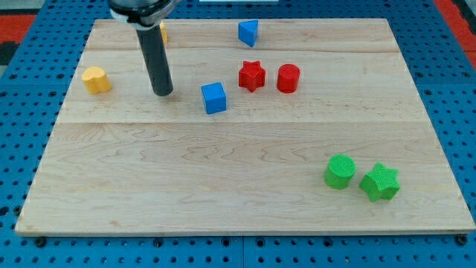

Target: Place the cube to the bottom of the red circle

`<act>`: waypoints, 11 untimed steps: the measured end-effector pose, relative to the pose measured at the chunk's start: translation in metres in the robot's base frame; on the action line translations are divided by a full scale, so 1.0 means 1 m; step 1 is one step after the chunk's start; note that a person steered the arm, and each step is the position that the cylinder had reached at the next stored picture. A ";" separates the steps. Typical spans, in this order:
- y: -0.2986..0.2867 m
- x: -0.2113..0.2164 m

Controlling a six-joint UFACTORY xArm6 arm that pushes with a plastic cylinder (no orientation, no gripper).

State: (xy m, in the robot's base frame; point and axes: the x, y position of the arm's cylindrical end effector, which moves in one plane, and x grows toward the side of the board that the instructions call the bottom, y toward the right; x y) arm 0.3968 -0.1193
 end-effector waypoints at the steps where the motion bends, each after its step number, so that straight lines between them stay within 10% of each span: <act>1: 0.102 0.011; 11: 0.221 -0.013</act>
